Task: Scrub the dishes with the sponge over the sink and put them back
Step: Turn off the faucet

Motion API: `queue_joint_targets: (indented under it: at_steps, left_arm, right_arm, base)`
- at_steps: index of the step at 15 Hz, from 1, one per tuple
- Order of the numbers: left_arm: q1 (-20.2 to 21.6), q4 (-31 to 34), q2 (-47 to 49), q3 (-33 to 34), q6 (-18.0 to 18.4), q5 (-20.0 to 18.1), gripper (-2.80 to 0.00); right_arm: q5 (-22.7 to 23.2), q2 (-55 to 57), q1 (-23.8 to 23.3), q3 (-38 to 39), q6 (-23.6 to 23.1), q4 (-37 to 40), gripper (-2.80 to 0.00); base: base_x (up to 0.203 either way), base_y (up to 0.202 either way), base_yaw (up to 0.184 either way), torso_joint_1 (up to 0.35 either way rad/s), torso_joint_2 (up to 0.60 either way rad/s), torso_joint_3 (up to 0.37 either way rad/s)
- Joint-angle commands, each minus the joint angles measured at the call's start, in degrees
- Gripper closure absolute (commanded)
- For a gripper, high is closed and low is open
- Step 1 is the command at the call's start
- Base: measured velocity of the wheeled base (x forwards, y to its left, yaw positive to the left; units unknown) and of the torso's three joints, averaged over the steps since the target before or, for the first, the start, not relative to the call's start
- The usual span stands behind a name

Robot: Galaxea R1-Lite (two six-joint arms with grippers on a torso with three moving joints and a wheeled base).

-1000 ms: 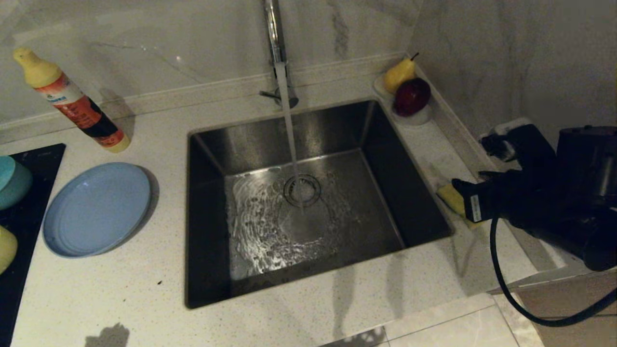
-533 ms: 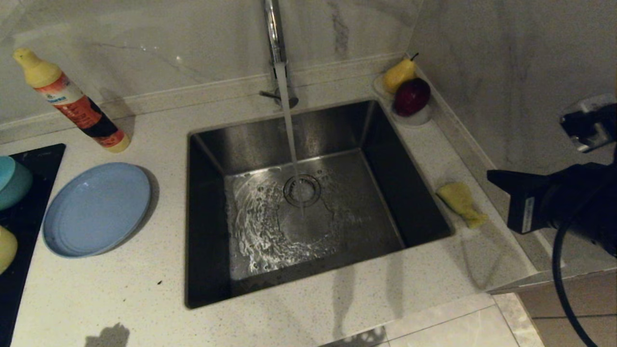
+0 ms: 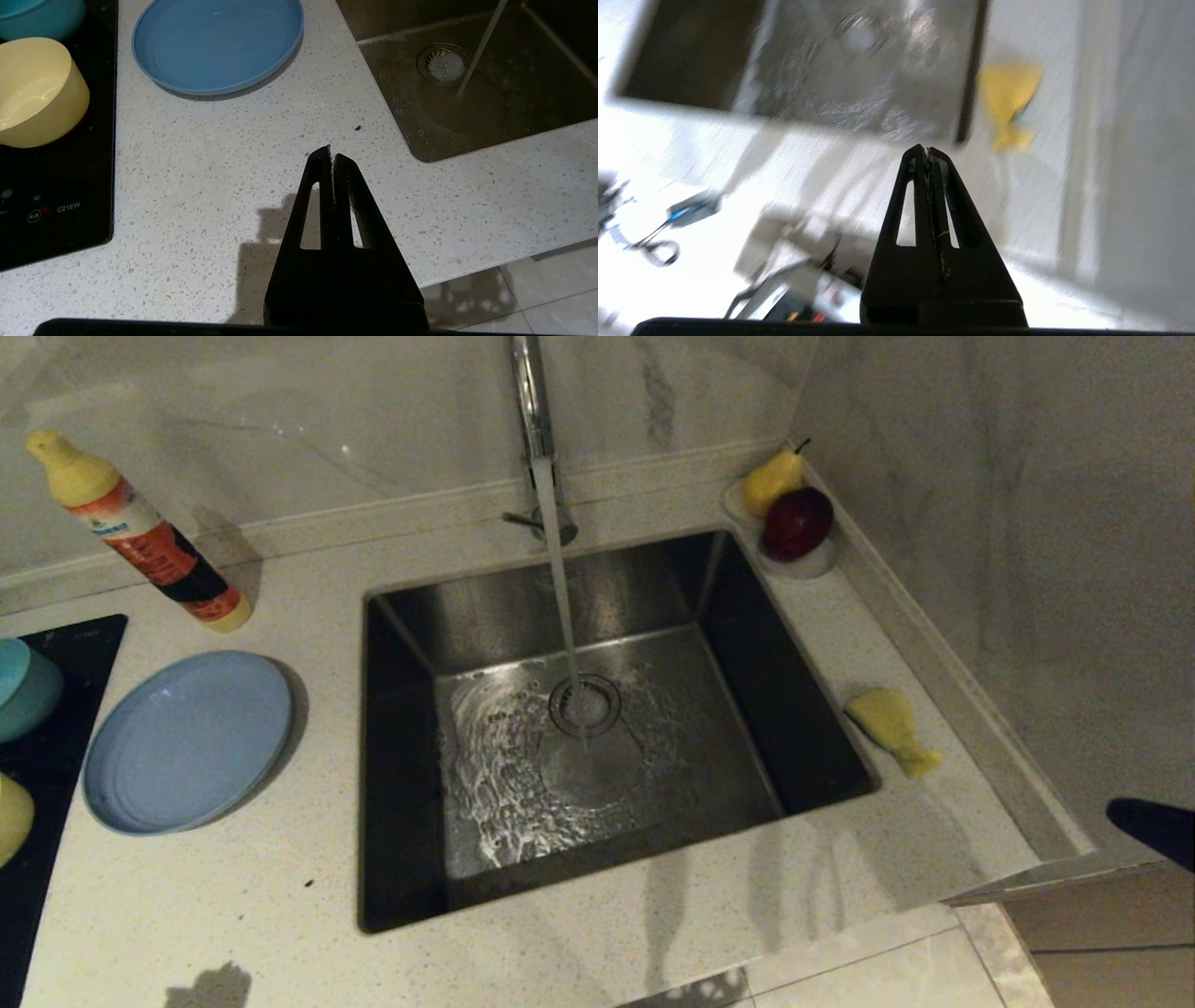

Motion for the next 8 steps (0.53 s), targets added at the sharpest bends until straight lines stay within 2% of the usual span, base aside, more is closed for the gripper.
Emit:
queue_joint_targets:
  at_steps: [1, 5, 6, 8]
  left_arm:
    - [0.0, -0.1, 0.0, 2.3, 0.1, 0.0, 0.00]
    - [0.0, -0.1, 0.0, 2.3, 0.1, 0.0, 0.00]
    - [0.0, -0.1, 0.0, 2.3, 0.1, 0.0, 0.00]
    - [0.0, -0.1, 0.1, 2.3, 0.0, 0.0, 0.00]
  right_arm:
    - [6.1, -12.7, -8.3, 7.0, -0.1, 1.3, 0.00]
    - [6.2, -28.5, -14.9, 20.9, -1.6, 2.1, 0.00]
    - [4.7, -31.6, -15.9, 25.4, -3.0, 1.6, 0.00]
    - [-4.3, -33.2, -16.8, 31.0, -4.3, -1.0, 0.00]
  base:
    - [0.000, 0.000, 0.000, 0.000, 0.00, 0.000]
    - [0.000, 0.000, 0.000, 0.000, 0.00, 0.000]
    - [0.000, 0.000, 0.000, 0.000, 0.00, 0.000]
    - [0.000, 0.000, 0.000, 0.000, 0.00, 0.000]
